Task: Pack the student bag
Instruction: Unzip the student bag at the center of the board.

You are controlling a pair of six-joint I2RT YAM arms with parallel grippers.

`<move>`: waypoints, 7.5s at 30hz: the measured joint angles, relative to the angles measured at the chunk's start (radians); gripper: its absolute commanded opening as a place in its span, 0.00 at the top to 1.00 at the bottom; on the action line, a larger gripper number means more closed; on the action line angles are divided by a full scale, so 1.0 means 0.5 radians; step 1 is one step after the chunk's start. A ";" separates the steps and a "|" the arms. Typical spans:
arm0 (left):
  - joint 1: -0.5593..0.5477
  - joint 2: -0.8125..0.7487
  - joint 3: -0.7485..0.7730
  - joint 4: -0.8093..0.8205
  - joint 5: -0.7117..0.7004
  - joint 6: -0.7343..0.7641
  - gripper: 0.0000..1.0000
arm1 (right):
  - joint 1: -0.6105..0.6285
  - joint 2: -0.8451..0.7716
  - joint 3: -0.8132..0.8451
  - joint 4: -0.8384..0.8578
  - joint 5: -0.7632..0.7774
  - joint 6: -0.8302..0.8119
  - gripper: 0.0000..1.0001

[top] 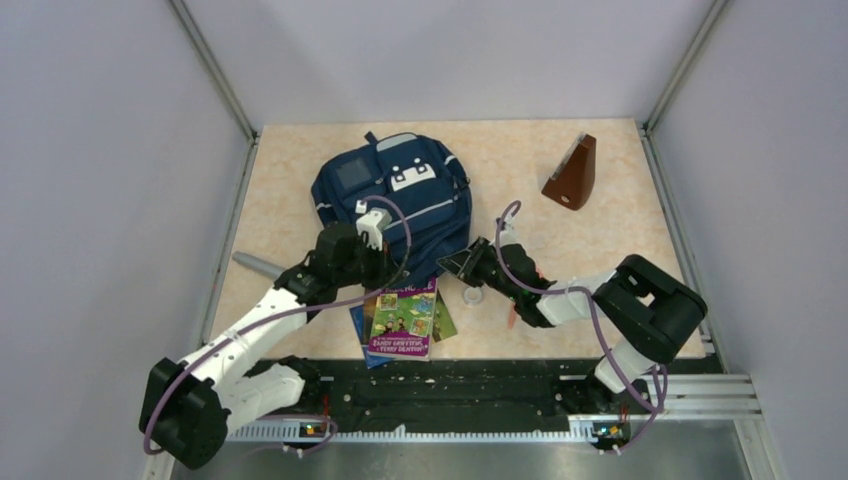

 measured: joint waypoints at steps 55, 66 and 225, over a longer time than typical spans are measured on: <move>-0.071 -0.101 -0.687 0.774 -0.458 -0.964 0.70 | 0.069 0.017 0.068 -0.060 0.117 -0.252 1.00; -0.074 -0.103 -0.686 0.788 -0.489 -0.977 1.00 | 0.069 -0.007 0.069 -0.084 0.134 -0.314 1.00; 0.032 0.545 0.668 -0.449 0.106 0.356 1.00 | -0.131 -0.378 0.362 -0.876 -0.730 -1.343 1.00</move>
